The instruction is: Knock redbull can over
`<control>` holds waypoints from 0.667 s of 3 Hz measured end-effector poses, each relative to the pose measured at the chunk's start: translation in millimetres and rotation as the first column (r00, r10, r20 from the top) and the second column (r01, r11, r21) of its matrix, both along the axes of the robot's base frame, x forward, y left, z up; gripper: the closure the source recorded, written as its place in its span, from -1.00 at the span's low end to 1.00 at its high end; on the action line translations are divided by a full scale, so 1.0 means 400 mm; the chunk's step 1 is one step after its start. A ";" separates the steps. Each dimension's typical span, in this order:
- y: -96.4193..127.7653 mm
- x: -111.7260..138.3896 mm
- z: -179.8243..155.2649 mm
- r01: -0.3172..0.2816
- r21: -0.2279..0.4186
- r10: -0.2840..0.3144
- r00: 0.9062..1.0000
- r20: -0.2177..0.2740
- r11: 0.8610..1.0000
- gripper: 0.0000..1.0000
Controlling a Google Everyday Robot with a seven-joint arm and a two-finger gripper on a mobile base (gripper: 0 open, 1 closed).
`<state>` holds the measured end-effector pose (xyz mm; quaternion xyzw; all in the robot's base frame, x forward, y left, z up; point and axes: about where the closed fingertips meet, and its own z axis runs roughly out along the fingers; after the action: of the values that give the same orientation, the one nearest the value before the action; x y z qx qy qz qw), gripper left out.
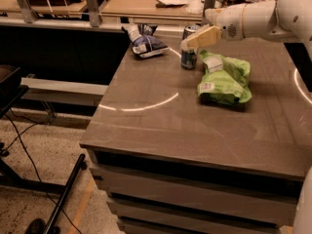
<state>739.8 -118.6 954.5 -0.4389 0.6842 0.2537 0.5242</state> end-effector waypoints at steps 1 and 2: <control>0.004 0.013 -0.028 0.003 0.024 -0.004 1.000 0.006 1.000 -1.00; -0.001 0.019 -0.049 0.008 0.051 -0.008 1.000 0.012 0.999 -0.74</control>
Offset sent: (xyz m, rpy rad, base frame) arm 0.0089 -0.0124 -0.0285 0.0900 -0.0270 -0.0262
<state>747.5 -119.1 935.0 -0.4242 0.6759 0.2663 0.5407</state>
